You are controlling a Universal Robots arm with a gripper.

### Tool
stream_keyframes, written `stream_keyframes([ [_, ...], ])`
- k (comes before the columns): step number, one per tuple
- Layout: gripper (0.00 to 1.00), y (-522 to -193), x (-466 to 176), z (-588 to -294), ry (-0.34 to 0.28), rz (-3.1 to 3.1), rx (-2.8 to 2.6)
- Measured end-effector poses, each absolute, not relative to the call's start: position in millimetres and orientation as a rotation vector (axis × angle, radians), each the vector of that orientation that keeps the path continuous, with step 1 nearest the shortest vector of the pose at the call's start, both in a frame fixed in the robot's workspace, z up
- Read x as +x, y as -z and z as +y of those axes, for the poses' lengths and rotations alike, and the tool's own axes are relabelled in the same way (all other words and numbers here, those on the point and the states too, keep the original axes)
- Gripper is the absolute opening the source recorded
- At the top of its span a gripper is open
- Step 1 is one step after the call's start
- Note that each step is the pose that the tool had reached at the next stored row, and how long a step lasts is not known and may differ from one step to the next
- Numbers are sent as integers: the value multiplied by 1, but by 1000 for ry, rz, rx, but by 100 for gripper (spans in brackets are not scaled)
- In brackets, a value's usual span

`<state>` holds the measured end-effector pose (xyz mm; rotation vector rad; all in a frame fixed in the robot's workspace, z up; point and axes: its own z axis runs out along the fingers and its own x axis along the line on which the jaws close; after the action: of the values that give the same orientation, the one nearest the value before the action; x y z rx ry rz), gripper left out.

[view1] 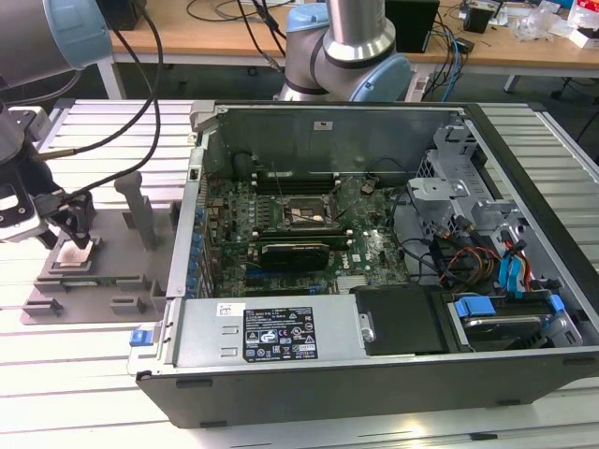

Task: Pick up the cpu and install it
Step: 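Pick up the cpu and move it towards the insertion slot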

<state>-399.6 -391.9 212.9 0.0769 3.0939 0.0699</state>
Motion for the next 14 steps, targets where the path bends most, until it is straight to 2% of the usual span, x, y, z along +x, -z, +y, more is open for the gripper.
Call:
stream_keyframes([
  [1,60,-213,-400,-392,-70,3094,77],
  [14,60,-201,-398,-392,-64,3106,77],
])
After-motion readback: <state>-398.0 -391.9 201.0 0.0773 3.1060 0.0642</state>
